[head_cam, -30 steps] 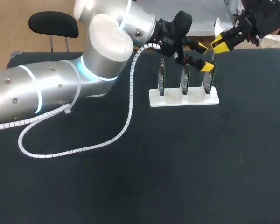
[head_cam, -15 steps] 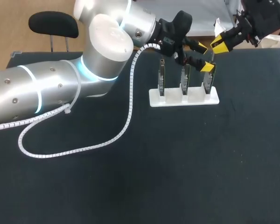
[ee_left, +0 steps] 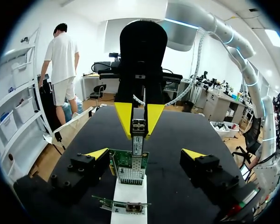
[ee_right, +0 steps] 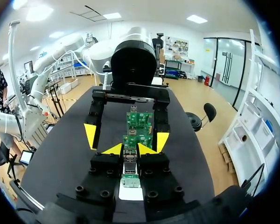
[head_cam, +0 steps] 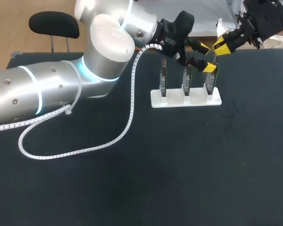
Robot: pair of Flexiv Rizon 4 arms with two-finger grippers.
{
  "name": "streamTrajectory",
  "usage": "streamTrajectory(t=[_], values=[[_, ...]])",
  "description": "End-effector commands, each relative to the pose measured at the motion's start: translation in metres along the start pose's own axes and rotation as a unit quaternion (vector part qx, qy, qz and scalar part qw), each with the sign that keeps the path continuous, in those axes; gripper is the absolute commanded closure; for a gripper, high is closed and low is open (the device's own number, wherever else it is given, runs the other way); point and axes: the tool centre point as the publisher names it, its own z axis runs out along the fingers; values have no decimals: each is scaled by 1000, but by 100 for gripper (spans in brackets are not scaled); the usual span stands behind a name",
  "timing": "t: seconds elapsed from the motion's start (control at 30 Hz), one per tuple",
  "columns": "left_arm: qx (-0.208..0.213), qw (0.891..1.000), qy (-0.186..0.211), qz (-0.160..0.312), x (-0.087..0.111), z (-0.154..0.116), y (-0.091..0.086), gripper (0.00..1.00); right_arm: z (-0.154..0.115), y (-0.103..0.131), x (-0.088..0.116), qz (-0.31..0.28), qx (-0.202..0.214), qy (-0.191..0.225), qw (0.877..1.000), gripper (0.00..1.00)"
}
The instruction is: Pick up the optical module with the left hand, and insert it into the network port with the right hand.
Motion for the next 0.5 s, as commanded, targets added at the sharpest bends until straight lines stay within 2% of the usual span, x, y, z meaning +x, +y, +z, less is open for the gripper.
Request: streamTrajectory(t=[0.03,0.5], values=[[0,1000,0,0,0,1,0,0,2,6,-1,0,7,4,1000,100],[0,1000,0,0,0,1,0,0,5,10,4,8,5,7,1000,100]])
